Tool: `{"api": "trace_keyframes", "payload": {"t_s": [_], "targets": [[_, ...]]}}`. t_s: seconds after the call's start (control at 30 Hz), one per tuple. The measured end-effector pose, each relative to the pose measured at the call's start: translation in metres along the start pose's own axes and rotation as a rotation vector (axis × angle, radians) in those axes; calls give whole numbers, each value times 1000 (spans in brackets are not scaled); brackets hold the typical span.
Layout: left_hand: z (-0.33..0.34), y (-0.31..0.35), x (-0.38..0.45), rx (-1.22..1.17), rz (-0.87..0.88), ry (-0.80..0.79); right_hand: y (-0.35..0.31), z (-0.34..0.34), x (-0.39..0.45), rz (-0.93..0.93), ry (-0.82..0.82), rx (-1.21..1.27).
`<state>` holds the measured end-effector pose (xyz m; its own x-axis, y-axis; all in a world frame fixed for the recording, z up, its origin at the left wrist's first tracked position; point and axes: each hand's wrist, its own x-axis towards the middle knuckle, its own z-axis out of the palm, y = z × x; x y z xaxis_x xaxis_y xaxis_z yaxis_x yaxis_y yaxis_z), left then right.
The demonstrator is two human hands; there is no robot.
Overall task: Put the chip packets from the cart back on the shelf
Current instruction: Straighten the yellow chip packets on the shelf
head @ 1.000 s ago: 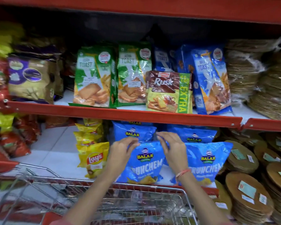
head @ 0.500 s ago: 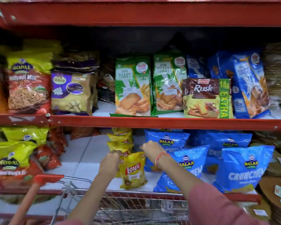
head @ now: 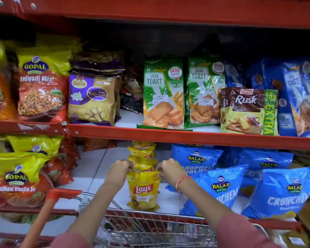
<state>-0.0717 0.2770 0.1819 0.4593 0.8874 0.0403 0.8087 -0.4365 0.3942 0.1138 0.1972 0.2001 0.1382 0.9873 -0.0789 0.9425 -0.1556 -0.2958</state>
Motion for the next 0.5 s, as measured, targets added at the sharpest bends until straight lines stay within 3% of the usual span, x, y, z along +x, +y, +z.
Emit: {"api": "trace_keyframes", "payload": {"t_s": [0.33, 0.5], "targets": [[-1, 14, -8, 167, -7, -28, 12, -5, -24, -112, 59, 58], [-5, 65, -22, -54, 33, 28, 54, -36, -62, -103, 186, 135]]}}
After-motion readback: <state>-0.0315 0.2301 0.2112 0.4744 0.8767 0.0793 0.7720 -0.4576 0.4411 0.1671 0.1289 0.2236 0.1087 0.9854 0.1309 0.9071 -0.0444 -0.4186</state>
